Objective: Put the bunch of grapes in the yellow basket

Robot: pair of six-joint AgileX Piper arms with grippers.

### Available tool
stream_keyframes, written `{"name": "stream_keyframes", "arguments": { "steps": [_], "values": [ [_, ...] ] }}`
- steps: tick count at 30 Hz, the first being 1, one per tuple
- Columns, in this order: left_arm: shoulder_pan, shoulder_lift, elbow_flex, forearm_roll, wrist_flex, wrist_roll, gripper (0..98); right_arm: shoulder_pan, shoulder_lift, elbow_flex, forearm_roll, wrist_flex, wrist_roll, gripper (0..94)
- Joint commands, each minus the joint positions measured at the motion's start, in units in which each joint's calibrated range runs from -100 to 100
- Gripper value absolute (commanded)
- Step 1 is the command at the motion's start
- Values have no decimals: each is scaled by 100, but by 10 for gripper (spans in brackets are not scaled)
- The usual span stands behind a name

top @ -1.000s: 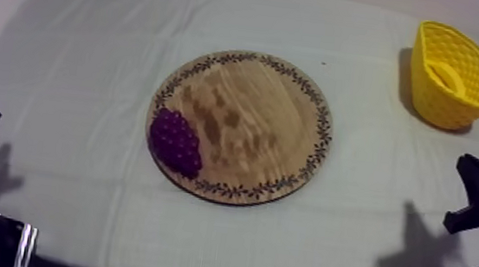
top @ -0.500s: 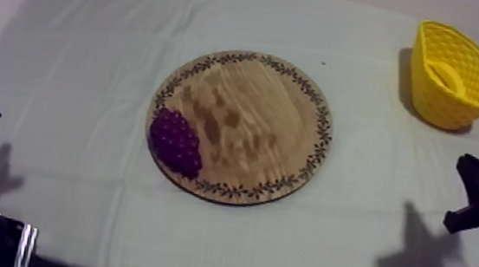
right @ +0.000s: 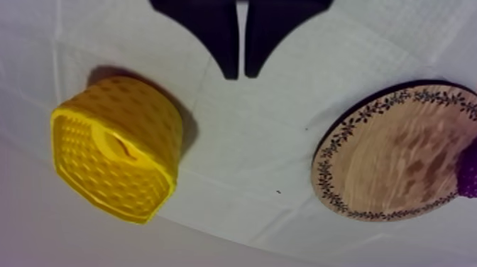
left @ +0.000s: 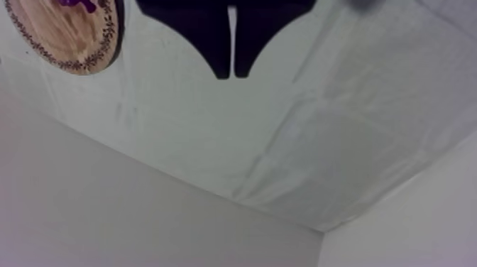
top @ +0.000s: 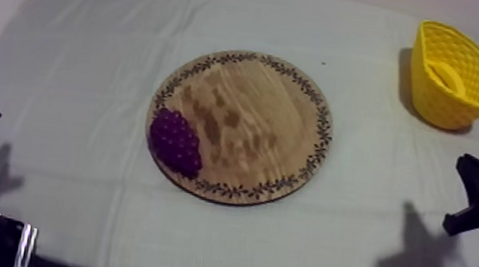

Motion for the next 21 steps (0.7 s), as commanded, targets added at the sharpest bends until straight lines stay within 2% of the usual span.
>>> {"name": "stream_keyframes", "arguments": {
  "steps": [1, 5, 13, 21],
  "values": [
    [-1, 3, 4, 1, 3, 0, 0, -17, -1, 2, -1, 2, 56, 4],
    [-1, 3, 4, 1, 3, 0, 0, -14, -1, 2, 53, 22, 88, 3],
    [-1, 3, 4, 1, 3, 0, 0, -59, 311, -449, 433, -59, -286, 3],
    [-1, 3, 4, 1, 3, 0, 0, -354, 1474, -2417, 595, 818, -737, 2]
  ]
}}
